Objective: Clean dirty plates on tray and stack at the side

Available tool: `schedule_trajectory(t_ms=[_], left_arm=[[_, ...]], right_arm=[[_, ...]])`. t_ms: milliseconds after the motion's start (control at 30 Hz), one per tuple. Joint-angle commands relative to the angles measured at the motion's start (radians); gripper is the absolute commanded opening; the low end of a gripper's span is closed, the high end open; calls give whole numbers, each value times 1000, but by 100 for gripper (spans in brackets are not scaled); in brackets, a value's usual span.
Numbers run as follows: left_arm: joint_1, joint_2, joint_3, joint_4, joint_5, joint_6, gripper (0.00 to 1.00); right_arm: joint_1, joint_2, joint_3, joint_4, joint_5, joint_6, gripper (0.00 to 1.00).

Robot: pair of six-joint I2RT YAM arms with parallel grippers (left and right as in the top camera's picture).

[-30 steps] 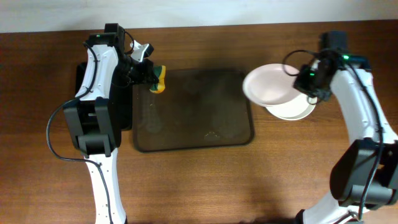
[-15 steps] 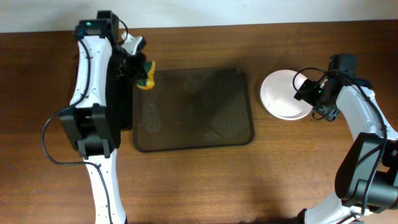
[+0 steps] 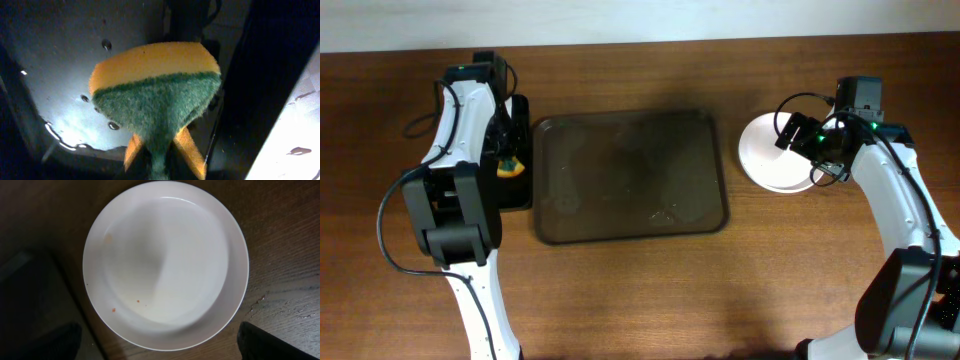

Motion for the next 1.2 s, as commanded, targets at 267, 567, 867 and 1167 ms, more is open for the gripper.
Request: schedule_trajectory(t_ms=[267,567,867,1167], left_arm=[[-1,-95,135,-88,15,-7,99],[0,-414,174,-114,11,-6,99],[0,-420,174,-108,14,-6,99],[0,-420,174,-108,14,-6,99]], right_arm=[[5,-140,13,-13,-2,-29,99],[5,-478,13,-175,-2,-88,99],[4,-1094,13,-223,-2,-134,98],[19,-1186,5,-507,53,-157,99]])
